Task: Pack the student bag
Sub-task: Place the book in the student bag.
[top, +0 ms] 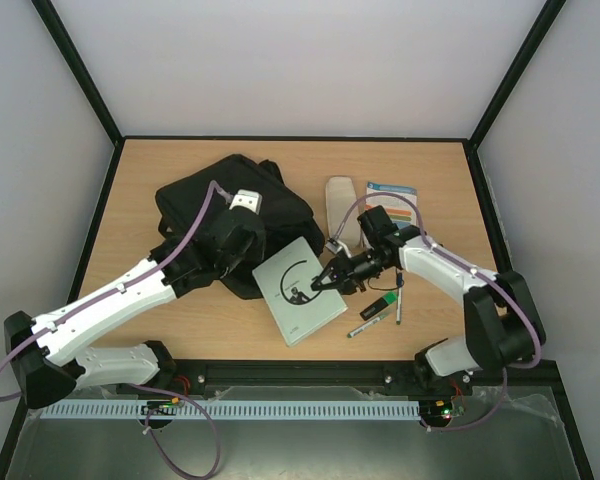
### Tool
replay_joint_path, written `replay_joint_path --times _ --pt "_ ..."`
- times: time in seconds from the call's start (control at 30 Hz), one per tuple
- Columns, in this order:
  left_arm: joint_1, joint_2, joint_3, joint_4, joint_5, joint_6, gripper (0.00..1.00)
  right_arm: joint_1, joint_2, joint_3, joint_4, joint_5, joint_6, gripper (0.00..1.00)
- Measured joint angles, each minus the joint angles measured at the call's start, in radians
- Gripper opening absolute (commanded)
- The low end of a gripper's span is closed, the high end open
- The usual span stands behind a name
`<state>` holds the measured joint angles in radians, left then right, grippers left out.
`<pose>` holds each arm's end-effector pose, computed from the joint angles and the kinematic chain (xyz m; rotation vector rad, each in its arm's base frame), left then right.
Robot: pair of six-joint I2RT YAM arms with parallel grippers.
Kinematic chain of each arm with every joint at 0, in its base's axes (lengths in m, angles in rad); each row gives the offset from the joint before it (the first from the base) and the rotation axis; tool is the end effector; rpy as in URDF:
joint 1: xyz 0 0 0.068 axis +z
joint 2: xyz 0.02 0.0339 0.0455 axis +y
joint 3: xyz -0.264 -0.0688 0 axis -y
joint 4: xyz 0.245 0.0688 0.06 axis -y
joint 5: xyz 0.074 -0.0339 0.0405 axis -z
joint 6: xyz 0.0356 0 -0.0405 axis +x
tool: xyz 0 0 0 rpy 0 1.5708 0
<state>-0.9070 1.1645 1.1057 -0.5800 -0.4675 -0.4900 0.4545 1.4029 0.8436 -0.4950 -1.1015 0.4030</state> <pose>0.1659 -0.1860 0.3384 0.1915 2.1385 -0.3008 0.2196 0.1426 0.2163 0.4826 -2.5564 -1.7164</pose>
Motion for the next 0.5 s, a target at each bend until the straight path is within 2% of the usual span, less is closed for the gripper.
replay_joint_path --times 0.23,0.5 --pt "0.001 -0.003 0.0 0.014 0.054 0.037 0.02 0.024 0.164 0.065 0.169 -0.043 0.04 0.01" --pt "0.001 -0.003 0.0 0.023 0.095 0.076 0.02 0.024 0.215 0.08 0.326 -0.048 0.102 0.01"
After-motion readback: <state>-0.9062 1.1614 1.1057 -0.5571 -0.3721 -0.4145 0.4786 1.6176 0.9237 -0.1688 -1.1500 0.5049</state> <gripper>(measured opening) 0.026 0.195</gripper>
